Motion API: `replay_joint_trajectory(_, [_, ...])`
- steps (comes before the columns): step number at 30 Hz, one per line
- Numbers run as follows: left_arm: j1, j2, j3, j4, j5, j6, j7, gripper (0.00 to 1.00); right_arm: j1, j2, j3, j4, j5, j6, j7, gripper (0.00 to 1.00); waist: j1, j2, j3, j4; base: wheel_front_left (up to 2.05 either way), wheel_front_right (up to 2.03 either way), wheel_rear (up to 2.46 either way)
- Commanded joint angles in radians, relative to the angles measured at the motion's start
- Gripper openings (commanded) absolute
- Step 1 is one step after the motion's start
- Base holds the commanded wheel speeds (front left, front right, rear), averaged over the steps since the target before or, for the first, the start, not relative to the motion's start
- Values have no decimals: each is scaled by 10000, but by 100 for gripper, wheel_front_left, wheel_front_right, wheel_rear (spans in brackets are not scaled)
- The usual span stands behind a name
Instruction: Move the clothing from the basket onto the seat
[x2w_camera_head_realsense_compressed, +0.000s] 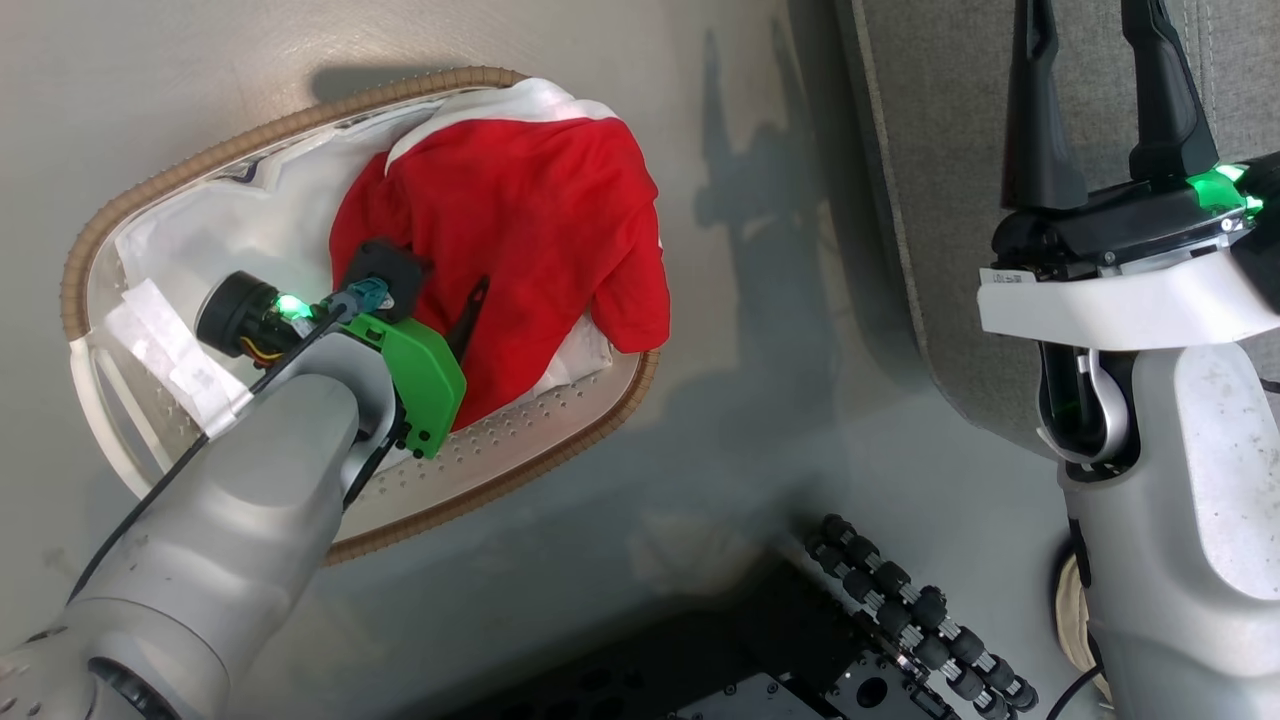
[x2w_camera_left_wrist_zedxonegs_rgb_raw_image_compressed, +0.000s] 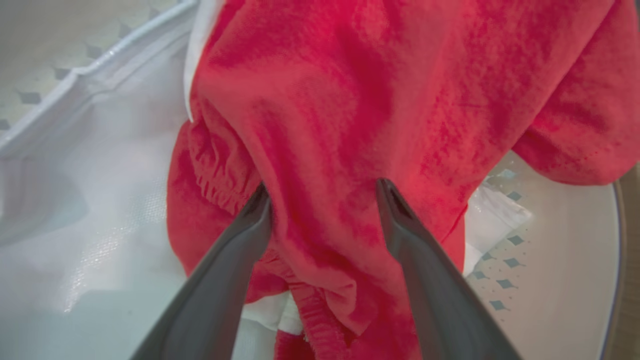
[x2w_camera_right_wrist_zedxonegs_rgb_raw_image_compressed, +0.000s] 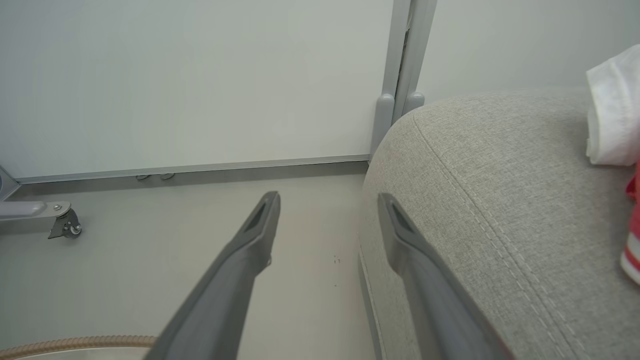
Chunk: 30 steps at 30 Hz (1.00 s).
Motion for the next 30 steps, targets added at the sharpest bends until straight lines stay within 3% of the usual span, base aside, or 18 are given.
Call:
replay_joint_trajectory(1, [-198, 171, -229, -64, -217, 10, 20, 100, 130, -23, -14, -35, 23, -14, -22, 100, -1, 0, -1, 3, 0, 0, 0])
replay_joint_trajectory(8, [-495, 239, -1078, 46, -946, 10, -12, 100, 166, -23, -20, -111, -121, -14, -22, 100, -1, 0, 1, 100, 3, 3, 3])
replay_joint_trajectory(23, [-500, 90, -1386, -418, -1275, 9, -2, 100, 211, -23, 12, -264, -424, -14, -22, 100, -1, 0, 29, 342, 3, 3, 3])
replay_joint_trajectory(24, [-465, 95, -1387, -465, -1252, 9, 47, 85, 210, -23, 11, -269, -441, -14, -22, 100, -1, 0, 29, 348, 3, 3, 3])
replay_joint_trajectory(26, [-416, 88, -1388, -561, -1184, 10, 112, 0, 218, -23, 6, -296, -476, -14, -22, 100, -1, 0, 19, 372, 3, 3, 3])
replay_joint_trajectory(30, [-350, 155, -1387, -687, -1302, 9, 143, 0, 245, -23, -26, -309, -517, -14, -22, 100, -1, 0, -2, 399, 1, 1, 1])
